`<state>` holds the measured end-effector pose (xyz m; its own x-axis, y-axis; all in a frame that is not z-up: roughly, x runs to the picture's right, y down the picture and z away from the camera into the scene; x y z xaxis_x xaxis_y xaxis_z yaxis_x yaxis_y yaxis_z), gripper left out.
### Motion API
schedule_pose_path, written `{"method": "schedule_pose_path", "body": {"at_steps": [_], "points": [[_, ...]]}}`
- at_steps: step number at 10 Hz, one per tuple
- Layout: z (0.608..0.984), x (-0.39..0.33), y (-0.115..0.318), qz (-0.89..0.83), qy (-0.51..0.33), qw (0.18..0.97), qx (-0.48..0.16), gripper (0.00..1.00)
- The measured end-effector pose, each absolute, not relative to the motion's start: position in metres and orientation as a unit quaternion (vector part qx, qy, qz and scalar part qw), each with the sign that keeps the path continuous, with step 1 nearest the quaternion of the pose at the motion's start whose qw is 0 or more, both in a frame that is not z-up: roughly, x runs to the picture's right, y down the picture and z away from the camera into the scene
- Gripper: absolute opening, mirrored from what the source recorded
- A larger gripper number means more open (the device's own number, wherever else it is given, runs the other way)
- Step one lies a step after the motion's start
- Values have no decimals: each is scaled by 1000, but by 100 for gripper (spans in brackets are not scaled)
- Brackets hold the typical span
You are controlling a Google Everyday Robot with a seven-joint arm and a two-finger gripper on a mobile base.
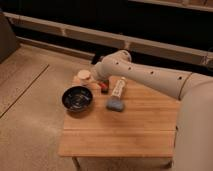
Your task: Place the pepper in the ceramic cup
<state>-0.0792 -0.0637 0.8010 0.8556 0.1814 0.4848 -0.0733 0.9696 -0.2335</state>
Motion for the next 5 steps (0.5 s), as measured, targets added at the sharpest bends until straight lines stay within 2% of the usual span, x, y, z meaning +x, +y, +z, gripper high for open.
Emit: {"method": "schedule_pose_path", "body": {"at_steps": [2,5], "points": [[805,-89,-88,78,-293,949,-80,0],[827,-97,-152,118,-384,916,-22,0]]}}
